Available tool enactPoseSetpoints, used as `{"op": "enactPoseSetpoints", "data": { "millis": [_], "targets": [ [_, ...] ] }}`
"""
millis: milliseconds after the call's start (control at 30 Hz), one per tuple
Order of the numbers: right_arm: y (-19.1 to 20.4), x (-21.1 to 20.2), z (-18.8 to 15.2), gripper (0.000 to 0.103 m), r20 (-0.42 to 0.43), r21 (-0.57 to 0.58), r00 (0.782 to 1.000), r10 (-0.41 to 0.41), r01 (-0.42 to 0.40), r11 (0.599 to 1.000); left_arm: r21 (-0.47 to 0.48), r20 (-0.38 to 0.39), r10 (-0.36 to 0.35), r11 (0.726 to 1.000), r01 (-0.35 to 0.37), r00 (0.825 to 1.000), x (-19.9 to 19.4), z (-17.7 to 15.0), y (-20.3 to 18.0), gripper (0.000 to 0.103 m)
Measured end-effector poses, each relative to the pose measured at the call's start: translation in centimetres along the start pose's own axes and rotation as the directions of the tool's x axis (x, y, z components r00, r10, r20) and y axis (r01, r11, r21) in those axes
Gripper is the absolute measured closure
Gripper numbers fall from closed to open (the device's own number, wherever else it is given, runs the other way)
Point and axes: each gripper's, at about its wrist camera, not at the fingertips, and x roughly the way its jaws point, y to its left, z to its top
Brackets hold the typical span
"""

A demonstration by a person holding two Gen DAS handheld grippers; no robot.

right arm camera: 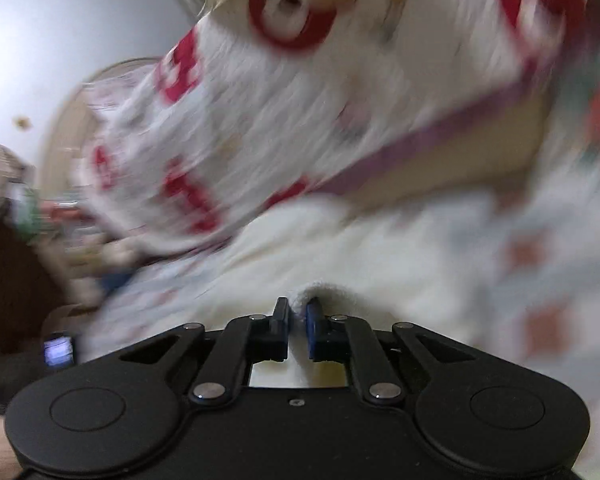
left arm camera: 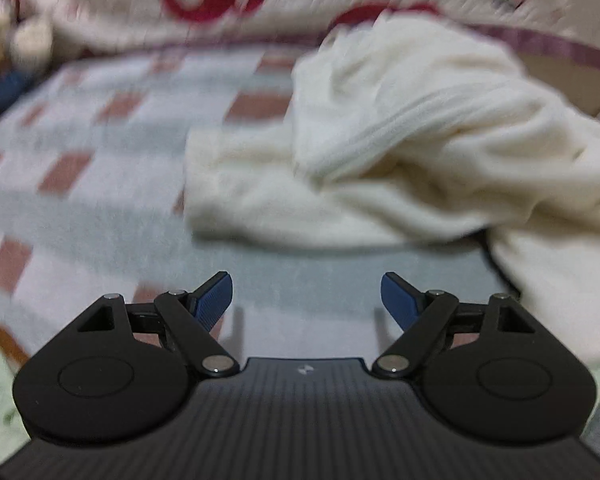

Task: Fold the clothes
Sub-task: 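Grasp a garment edge with the right gripper and lift it up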

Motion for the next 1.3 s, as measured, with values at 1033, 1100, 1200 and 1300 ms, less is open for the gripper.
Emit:
{"op": "enactPoseSetpoints", "data": {
  "millis": [1033, 1100, 1200, 1300],
  "targets": [
    [-7.8, 3.9, -2.3, 0.085, -0.100, 0.189, 0.995, 0.027, -0.008, 0.982, 0.584, 0.079, -0.005, 0.811, -0.043, 0.997, 6.0, 3.2, -13.1, 0.043],
    [-8.2, 4.3, -3.7, 0.077, -0.113, 0.234, 0.993, 0.030, -0.003, 0.972, 0.615, 0.093, -0.029, 0.788, -0.035, 0.995, 6.2, 3.0, -13.4, 0.042],
    [-8.9, 5.3, -5.9, 0.067, -0.159, 0.295, 0.987, 0.031, 0.018, 0.955, 0.679, 0.112, -0.036, 0.732, -0.050, 0.993, 6.3, 2.8, -14.1, 0.039],
    [-8.8, 6.4, -7.4, 0.064, -0.206, 0.303, 0.978, 0.031, 0.034, 0.952, 0.703, 0.126, -0.017, 0.707, -0.077, 0.992, 6.7, 3.0, -14.4, 0.034]
  ]
}}
